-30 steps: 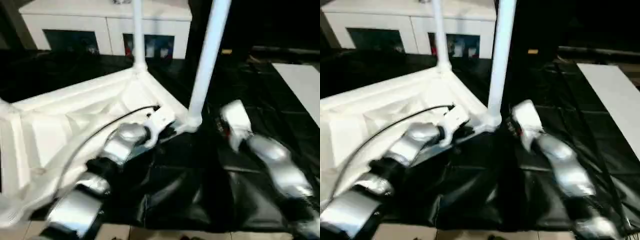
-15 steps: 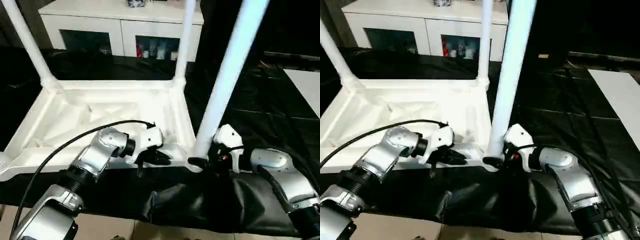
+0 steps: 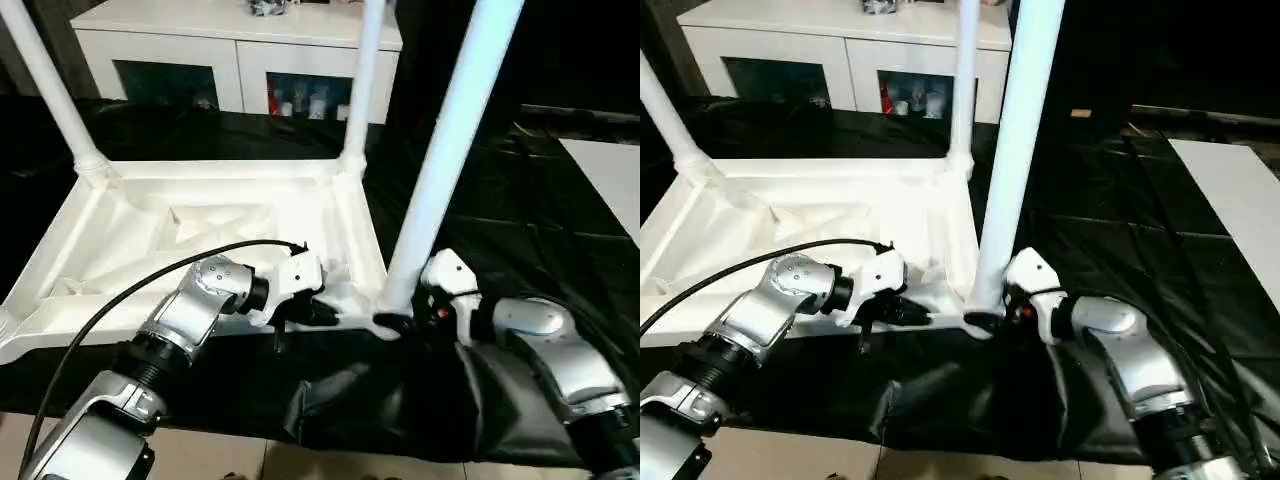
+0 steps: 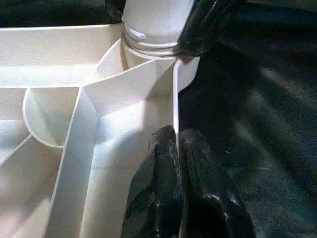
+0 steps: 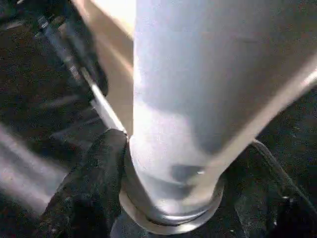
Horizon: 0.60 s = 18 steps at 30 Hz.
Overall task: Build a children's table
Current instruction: Rotate leg to tighten
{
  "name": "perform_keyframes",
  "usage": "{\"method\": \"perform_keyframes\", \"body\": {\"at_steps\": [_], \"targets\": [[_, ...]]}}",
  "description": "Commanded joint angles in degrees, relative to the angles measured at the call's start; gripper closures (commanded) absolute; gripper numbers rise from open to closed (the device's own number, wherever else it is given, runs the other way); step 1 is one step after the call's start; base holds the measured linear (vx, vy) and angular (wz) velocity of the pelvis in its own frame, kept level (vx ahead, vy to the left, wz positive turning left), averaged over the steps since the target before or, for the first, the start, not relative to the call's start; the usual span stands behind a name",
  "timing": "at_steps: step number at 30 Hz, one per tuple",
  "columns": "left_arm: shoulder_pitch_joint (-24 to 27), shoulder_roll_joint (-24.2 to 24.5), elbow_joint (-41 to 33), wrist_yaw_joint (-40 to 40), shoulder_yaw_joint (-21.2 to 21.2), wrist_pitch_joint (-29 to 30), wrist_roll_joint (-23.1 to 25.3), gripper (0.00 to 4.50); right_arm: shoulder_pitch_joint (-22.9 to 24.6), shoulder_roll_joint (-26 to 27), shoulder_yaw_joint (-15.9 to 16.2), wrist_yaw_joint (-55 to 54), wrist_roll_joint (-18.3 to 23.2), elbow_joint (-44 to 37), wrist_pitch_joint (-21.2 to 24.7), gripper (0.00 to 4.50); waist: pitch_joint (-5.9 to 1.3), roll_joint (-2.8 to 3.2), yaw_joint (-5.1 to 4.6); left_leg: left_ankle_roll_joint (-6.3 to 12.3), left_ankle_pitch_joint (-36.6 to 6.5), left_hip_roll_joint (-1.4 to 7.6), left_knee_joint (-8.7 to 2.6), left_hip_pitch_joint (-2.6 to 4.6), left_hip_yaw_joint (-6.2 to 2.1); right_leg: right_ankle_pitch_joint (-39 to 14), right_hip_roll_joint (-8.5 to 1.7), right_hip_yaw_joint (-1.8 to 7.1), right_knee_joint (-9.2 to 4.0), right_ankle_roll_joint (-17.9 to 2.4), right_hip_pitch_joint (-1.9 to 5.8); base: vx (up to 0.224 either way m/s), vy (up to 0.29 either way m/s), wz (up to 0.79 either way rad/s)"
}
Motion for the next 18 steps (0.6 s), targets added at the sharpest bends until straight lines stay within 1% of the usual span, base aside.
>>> {"method": "perform_keyframes", "body": {"at_steps": [1,2,3,5,7,8,9,10,11,12,13,14,15,16,17,18], "targets": [[-0.62,-1.32,0.98,1.39,-1.01,0.02,1.00,4.50,-0.62,2.34,-1.65,-3.62,2.01,0.91,2.48,1.88,-2.82,-0.35,-0.25,1.21,-20.86,0.65,-4.72,0.24,-0.05,-26.66,-1.82,1.25,-4.48,-8.52,2.06,0.000,0.000,0.00],[-0.66,-1.64,0.90,1.85,-0.97,0.20,1.03,4.50,-0.44,3.97,-2.25,-6.36,1.96,1.33,3.53,1.88,-2.86,-0.44,-0.32,1.18,-21.18,0.61,-4.69,0.23,-0.07,-27.24,-1.85,1.23,-4.55,-8.31,2.05,0.000,0.000,0.00],[-0.66,-1.88,0.75,2.13,-1.04,0.31,1.12,4.50,-0.15,5.61,-2.64,-9.01,1.85,1.63,4.76,1.94,-2.79,-0.37,-0.58,0.59,-21.34,0.56,-4.86,0.01,-0.29,-28.50,-1.86,1.09,-4.62,-7.52,2.11,0.000,0.000,0.00],[-0.66,-2.05,0.68,2.99,-1.15,0.13,1.57,4.50,0.45,6.55,-1.99,-10.12,1.36,1.07,5.14,2.01,-2.77,-0.37,-0.98,0.29,-21.74,0.53,-4.96,-0.09,-0.44,-29.33,-1.83,1.03,-4.72,-6.82,2.08,0.000,0.000,0.00],[-0.70,-2.25,0.82,3.74,-1.12,0.03,1.80,4.50,0.65,7.19,-1.82,-11.07,0.83,0.82,5.48,2.01,-2.72,-0.29,-1.16,0.29,-22.85,0.58,-4.90,0.19,-0.42,-30.06,-1.80,1.04,-4.98,-6.58,1.77,0.000,0.000,0.00],[-0.82,-2.54,1.08,4.36,-1.12,-0.12,1.97,4.50,0.74,8.11,-1.96,-12.36,0.56,0.73,6.10,2.01,-2.76,-0.32,-1.20,0.31,-23.13,0.55,-4.85,0.24,-0.41,-30.12,-1.80,1.05,-4.99,-6.61,1.72,0.000,0.000,0.00],[-1.02,-3.06,1.48,5.38,-1.04,-0.19,2.21,4.50,0.87,9.51,-2.08,-14.34,0.12,0.55,6.56,2.02,-2.77,-0.20,-1.30,0.29,-23.27,0.55,-4.93,0.17,-0.47,-29.93,-1.77,1.05,-4.99,-6.64,1.76,0.000,0.000,0.00],[-1.22,-3.60,1.96,6.03,-0.91,-0.35,2.32,4.50,0.99,10.86,-2.15,-16.05,-0.42,0.32,6.97,2.02,-2.76,-0.15,-1.36,0.15,-23.25,0.50,-4.92,0.18,-0.41,-29.59,-1.70,1.08,-5.01,-6.66,1.62,0.000,0.000,0.00],[-1.47,-4.11,2.45,6.60,-0.84,-0.69,2.52,4.50,1.16,12.17,-2.17,-18.01,-1.22,0.07,6.49,2.02,-2.79,-0.02,-1.37,-0.11,-23.20,0.44,-4.94,0.12,-0.44,-29.51,-1.74,1.08,-5.01,-6.59,1.64,0.000,0.000,0.00],[-1.62,-4.41,2.76,6.93,-0.79,-0.93,2.65,4.50,1.26,12.95,-2.16,-19.21,-1.79,-0.10,6.06,2.02,-2.80,-0.13,-1.44,-0.20,-23.27,0.43,-4.95,0.12,-0.43,-29.56,-1.72,1.07,-5.08,-6.49,1.64,0.000,0.000,0.00],[-1.78,-4.56,3.03,7.02,-0.80,-1.33,2.82,4.50,1.29,13.35,-2.20,-20.11,-2.35,-0.34,5.12,2.02,-2.88,-0.03,-1.46,-0.44,-23.26,0.43,-5.03,0.04,-0.56,-29.29,-1.74,1.06,-4.91,-6.42,1.75,0.000,0.000,0.00],[-1.88,-4.54,3.17,7.10,-0.79,-1.63,2.94,4.50,1.24,13.39,-2.55,-19.97,-1.95,-0.54,4.54,2.02,-2.85,-0.09,-1.53,-0.40,-23.38,0.41,-5.05,0.03,-0.53,-29.19,-1.70,1.06,-4.99,-6.36,1.74,0.000,0.000,0.00],[-1.94,-4.54,3.28,7.16,-0.78,-1.84,3.02,4.50,1.21,13.42,-2.81,-19.86,-1.64,-0.68,4.13,1.67,-2.89,-0.08,-1.51,-0.33,-23.50,0.50,-5.04,0.11,-0.53,-28.37,-1.73,1.12,-4.91,-6.59,1.74,0.000,0.000,0.00],[-2.01,-4.43,3.35,6.97,-0.81,-2.14,3.05,4.50,1.25,13.34,-3.26,-19.33,-0.89,-1.08,4.16,1.46,-2.95,0.02,-1.44,-0.15,-23.18,0.54,-5.01,0.10,-0.47,-27.06,-1.72,1.21,-4.81,-7.07,1.78,0.000,0.000,0.00],[-2.05,-4.33,3.39,6.83,-0.85,-2.45,3.11,4.50,1.25,13.10,-3.45,-19.04,-0.60,-1.39,4.14,1.46,-2.94,-0.02,-1.46,-0.01,-23.08,0.54,-5.00,0.08,-0.42,-26.48,-1.68,1.23,-4.78,-7.31,1.78,0.000,0.000,0.00],[-2.12,-4.06,3.45,6.63,-0.92,-3.31,3.32,4.50,1.17,12.23,-3.69,-18.69,-0.52,-2.07,4.05,1.32,-2.92,0.03,-1.42,0.14,-23.03,0.55,-5.03,0.10,-0.39,-25.63,-1.64,1.23,-4.71,-7.71,1.82,0.000,0.000,0.00]]}}
